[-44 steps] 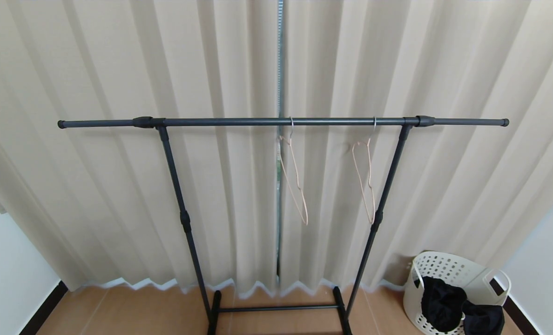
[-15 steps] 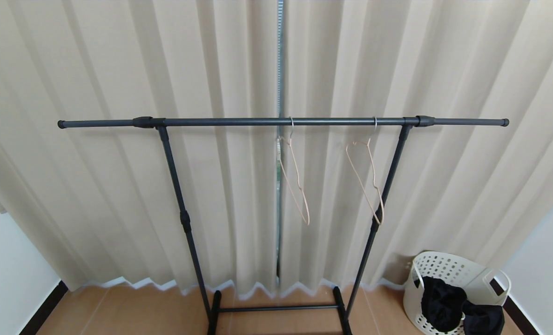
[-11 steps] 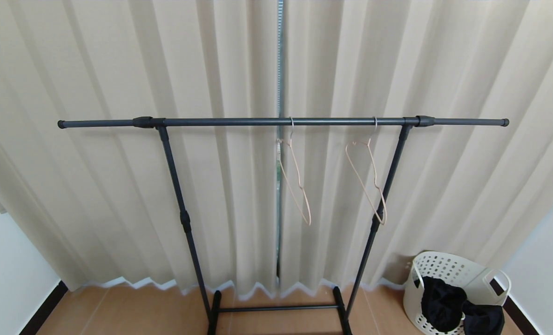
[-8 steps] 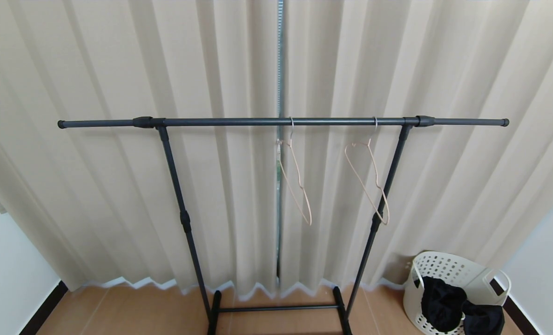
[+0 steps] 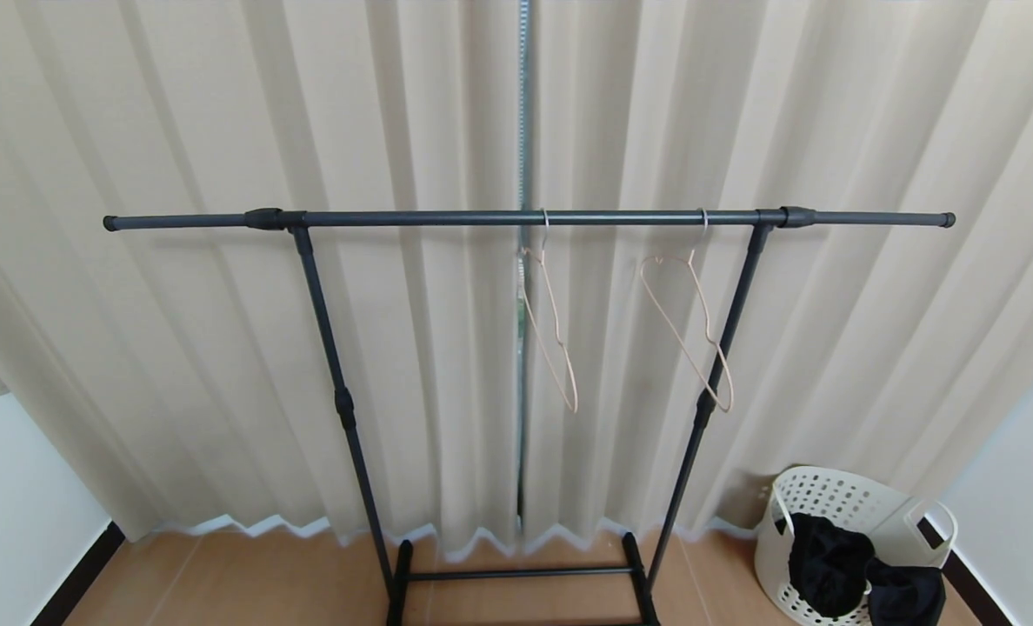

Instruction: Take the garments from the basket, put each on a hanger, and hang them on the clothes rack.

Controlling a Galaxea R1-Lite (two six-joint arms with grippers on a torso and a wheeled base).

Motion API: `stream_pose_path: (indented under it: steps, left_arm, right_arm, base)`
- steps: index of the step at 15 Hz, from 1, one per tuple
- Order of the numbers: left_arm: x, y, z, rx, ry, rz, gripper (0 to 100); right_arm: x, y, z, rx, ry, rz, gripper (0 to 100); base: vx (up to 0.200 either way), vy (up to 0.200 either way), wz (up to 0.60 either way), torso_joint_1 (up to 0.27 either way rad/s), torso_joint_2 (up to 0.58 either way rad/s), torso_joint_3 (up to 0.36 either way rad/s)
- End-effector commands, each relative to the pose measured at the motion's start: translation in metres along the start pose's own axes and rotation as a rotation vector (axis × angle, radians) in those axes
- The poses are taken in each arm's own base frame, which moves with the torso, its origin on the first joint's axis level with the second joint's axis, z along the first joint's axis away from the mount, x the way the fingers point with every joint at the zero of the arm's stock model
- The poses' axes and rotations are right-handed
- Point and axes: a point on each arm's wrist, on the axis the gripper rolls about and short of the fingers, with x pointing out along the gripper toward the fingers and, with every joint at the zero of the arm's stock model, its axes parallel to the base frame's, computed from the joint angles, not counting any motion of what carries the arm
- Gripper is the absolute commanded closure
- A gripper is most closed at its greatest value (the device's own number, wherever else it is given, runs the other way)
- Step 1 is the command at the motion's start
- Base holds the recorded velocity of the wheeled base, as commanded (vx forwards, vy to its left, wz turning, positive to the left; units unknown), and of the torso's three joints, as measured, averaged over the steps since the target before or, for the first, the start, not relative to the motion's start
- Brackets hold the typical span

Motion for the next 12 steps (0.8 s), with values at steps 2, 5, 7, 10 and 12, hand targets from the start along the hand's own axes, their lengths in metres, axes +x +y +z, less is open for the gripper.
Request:
stream_pose_path:
  steps: [2, 5, 7, 10, 12]
  left_arm:
    - [0.0, 0.0, 0.0001, 0.0, 0.0, 0.002, 0]
    - [0.0, 0.0, 0.0001, -0.002, 0.0, 0.002, 0]
    - [0.0, 0.0, 0.0001, -0.002, 0.0, 0.002, 0]
    - [0.0, 0.0, 0.0001, -0.002, 0.0, 0.002, 0]
    - [0.0, 0.0, 0.0001, -0.002, 0.0, 0.002, 0]
  right_arm:
    - [0.0001, 0.0, 0.0001, 0.0, 0.001, 0.0, 0]
    - [0.0001, 0.0, 0.0001, 0.0, 0.001, 0.0, 0]
    - [0.0001, 0.0, 0.0001, 0.0, 0.001, 0.001, 0]
    - [0.0001, 0.0, 0.0001, 0.0, 0.001, 0.001, 0]
    - [0.0001, 0.0, 0.0001, 0.0, 0.001, 0.001, 0]
  base:
    - [0.0, 0.0, 0.0, -0.158, 0.34, 0.181]
    - [0.0, 0.0, 0.0, -0.147, 0.36, 0.196]
    - [0.0, 0.0, 0.0, -0.151, 0.37, 0.21]
    - [0.0, 0.0, 0.0, -0.157, 0.38, 0.212]
    - [0.0, 0.0, 0.0, -0.171, 0.42, 0.237]
